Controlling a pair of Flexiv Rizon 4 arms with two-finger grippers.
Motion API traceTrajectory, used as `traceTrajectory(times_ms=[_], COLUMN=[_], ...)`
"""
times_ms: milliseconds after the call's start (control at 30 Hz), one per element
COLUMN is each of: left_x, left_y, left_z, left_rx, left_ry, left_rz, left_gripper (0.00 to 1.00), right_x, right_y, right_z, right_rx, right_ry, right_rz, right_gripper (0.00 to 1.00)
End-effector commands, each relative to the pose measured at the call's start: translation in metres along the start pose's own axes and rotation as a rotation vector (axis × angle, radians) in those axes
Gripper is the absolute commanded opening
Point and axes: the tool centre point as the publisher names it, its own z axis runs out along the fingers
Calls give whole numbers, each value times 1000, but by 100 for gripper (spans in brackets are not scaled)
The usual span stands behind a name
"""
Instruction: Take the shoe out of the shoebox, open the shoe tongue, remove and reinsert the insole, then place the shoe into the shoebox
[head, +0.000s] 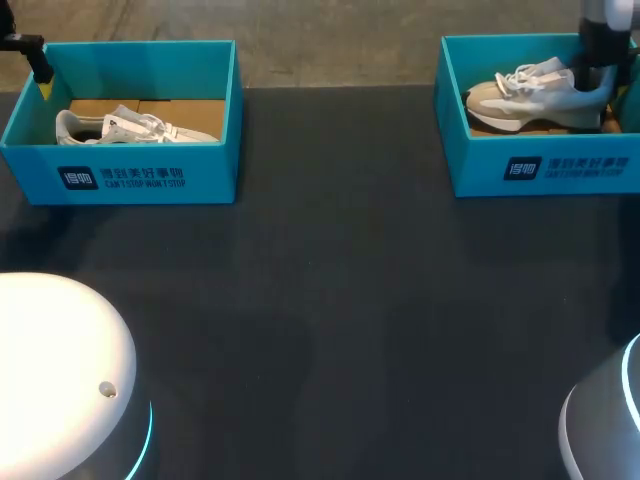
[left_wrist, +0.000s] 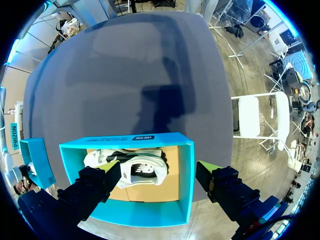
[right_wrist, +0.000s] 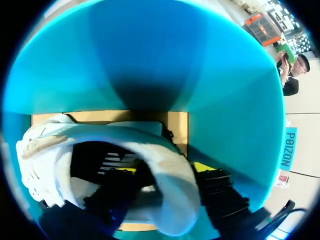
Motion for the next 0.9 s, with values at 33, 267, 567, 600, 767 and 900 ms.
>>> traceTrajectory(times_ms=[33, 267, 567, 600, 767, 900], left_x=[0, 0, 0, 0, 0, 0], left_y=[-1, -1, -1, -1, -1, -1], left_z=[0, 0, 0, 0, 0, 0], left_rx=[-2, -2, -2, -2, -2, -2], left_ry=[2, 2, 2, 2, 2, 2], left_rz=[1, 1, 1, 1, 1, 1], left_gripper=[100, 100, 100, 100, 100, 100], right_x=[3, -2, -9, -10, -20, -27], right_y=[8, 2, -6, -7, -12, -16], right_z=[5, -6, -30, -34, -54, -73], right_rx=[36, 25, 2, -3, -18, -33], right_ry=[8, 7, -1, -5, -13, -23], right_rz=[3, 26, 43, 47, 63, 73], right_gripper=[0, 0, 0, 0, 0, 0])
